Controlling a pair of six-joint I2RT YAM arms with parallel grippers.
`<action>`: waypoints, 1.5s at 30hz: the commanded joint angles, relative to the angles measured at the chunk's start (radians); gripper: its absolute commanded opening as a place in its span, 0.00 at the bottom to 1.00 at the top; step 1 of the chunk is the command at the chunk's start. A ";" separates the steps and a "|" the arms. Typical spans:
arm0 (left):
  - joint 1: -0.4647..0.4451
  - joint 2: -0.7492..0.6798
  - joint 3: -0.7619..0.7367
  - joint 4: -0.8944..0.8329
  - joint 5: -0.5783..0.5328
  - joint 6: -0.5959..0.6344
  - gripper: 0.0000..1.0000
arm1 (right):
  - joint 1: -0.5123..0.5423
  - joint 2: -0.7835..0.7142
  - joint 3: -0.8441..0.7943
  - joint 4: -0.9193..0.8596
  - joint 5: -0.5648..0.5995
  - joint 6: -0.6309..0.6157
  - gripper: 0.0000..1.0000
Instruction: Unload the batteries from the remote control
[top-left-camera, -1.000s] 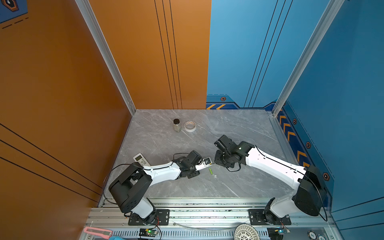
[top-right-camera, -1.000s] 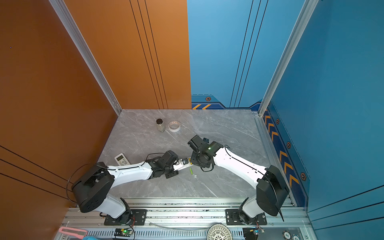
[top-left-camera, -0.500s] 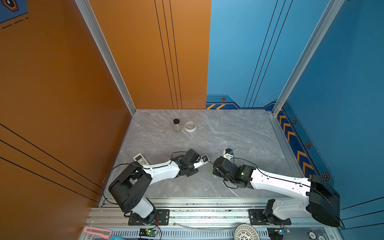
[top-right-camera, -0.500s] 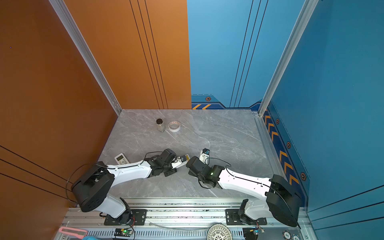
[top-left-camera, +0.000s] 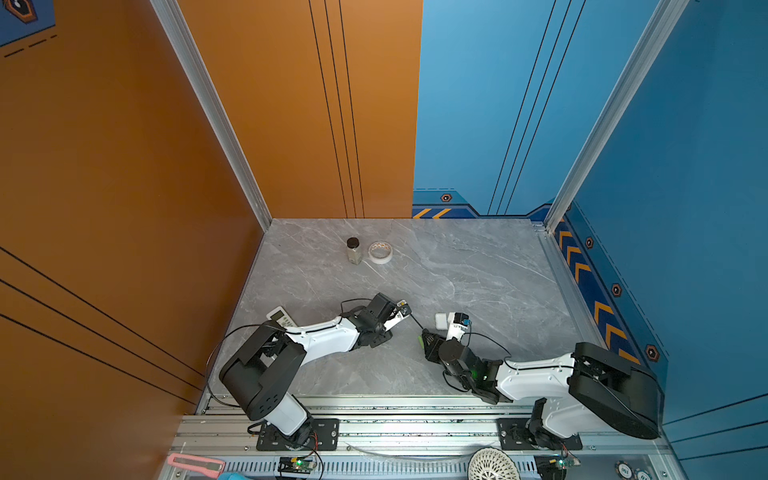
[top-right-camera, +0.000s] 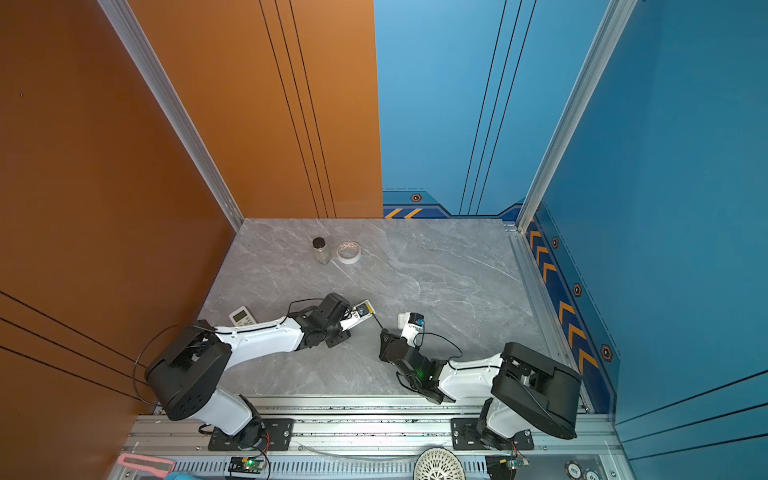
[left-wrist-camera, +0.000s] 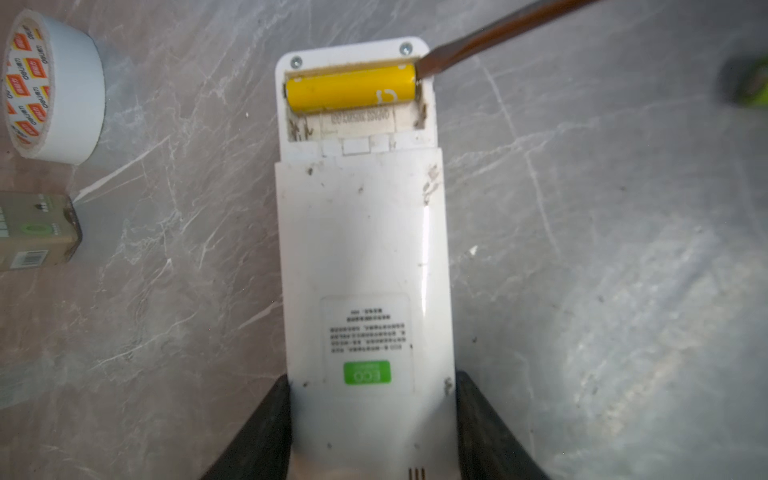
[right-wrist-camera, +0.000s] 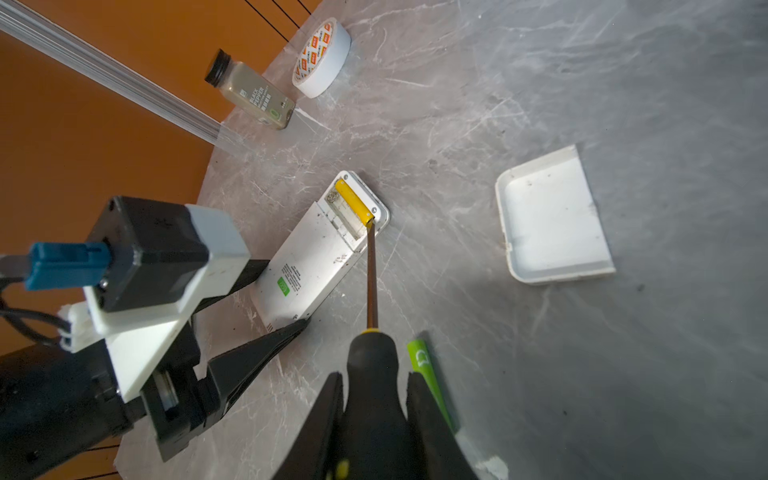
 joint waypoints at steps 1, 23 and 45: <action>-0.051 0.038 -0.021 -0.201 0.251 0.113 0.05 | -0.007 0.036 0.008 0.099 -0.013 -0.064 0.00; -0.048 0.056 -0.008 -0.209 0.242 0.110 0.04 | -0.006 -0.008 0.025 0.225 0.012 -0.131 0.00; -0.045 0.071 0.002 -0.210 0.231 0.101 0.04 | -0.019 -0.035 0.037 0.338 0.028 -0.165 0.00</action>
